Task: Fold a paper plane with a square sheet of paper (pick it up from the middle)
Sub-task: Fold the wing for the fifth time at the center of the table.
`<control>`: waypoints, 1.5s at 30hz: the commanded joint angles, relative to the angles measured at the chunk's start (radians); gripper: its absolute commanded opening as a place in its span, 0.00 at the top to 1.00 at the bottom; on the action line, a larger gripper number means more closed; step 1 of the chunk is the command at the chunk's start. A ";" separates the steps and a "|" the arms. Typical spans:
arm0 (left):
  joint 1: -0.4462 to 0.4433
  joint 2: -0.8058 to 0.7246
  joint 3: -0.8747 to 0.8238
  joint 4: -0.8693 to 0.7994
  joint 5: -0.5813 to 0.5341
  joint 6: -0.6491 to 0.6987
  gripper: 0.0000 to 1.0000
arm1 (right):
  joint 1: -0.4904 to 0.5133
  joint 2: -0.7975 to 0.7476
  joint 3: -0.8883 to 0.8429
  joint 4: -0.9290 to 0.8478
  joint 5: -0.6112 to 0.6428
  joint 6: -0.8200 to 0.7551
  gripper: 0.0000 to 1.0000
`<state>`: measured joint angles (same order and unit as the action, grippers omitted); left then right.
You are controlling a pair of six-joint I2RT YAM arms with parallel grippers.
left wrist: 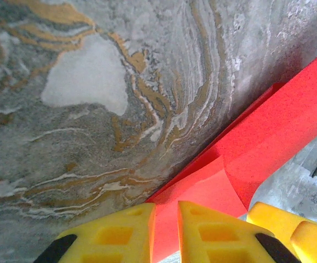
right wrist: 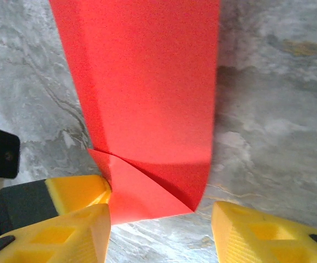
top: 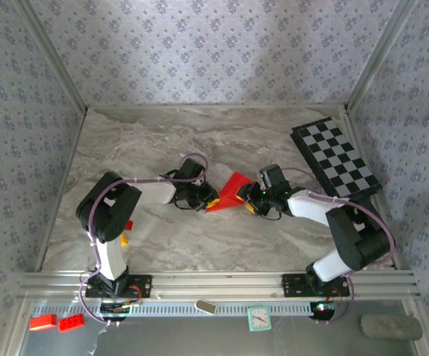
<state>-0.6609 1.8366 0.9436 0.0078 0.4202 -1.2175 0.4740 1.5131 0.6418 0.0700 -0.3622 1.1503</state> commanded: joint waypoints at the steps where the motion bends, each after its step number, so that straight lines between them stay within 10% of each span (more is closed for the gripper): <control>1: 0.008 0.024 -0.025 -0.034 -0.008 -0.011 0.81 | 0.002 0.031 -0.011 0.061 -0.038 0.033 0.49; 20: 0.007 0.026 -0.026 -0.031 -0.011 -0.017 0.81 | 0.005 -0.028 -0.013 -0.063 0.038 0.022 0.47; 45: 0.009 0.016 -0.031 -0.022 0.002 -0.027 0.79 | 0.010 0.096 -0.039 0.209 -0.102 0.102 0.61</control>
<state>-0.6605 1.8366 0.9367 0.0231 0.4301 -1.2324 0.4767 1.5898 0.6197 0.2169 -0.4351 1.2236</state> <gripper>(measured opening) 0.204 0.399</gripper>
